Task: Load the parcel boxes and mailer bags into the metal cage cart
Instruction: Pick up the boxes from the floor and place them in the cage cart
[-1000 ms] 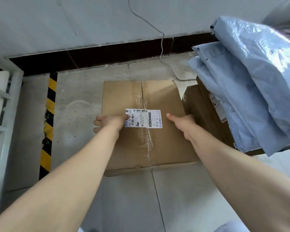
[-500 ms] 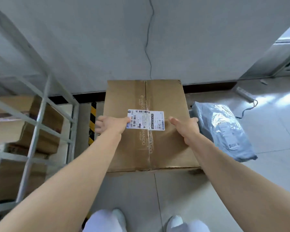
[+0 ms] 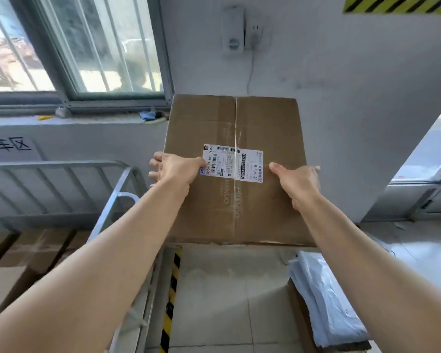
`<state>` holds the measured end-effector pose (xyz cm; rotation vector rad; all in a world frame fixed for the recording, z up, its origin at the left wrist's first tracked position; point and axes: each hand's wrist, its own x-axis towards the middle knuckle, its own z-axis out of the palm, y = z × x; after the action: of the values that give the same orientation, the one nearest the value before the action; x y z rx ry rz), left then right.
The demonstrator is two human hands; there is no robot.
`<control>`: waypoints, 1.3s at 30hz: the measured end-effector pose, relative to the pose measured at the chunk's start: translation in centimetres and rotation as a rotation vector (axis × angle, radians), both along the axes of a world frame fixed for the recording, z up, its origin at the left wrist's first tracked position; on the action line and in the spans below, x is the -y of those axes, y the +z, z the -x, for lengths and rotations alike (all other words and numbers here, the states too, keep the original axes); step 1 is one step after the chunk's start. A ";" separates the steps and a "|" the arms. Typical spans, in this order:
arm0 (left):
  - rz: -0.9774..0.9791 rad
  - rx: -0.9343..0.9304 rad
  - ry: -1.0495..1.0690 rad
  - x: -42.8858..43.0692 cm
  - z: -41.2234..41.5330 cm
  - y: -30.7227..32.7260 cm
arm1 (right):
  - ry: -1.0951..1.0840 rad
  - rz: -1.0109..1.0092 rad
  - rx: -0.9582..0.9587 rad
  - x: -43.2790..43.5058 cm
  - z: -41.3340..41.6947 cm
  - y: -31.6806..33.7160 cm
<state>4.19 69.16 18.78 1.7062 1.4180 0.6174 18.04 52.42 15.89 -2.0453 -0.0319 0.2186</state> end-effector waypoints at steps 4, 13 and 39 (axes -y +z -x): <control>-0.132 0.110 0.134 -1.2 6.1 5.8 | 0.149 -0.150 0.068 -3.5 3.8 4.9; -0.277 0.154 0.473 -4.7 25.8 11.0 | 0.608 -0.339 0.018 -14.0 18.7 9.0; 0.085 -0.015 0.508 -33.9 56.7 -9.5 | 0.545 0.124 -0.180 -42.1 49.1 -9.7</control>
<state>-52.55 103.03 9.31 1.2854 1.8775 0.8016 -31.03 94.54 6.15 -2.0943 -0.4772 0.7572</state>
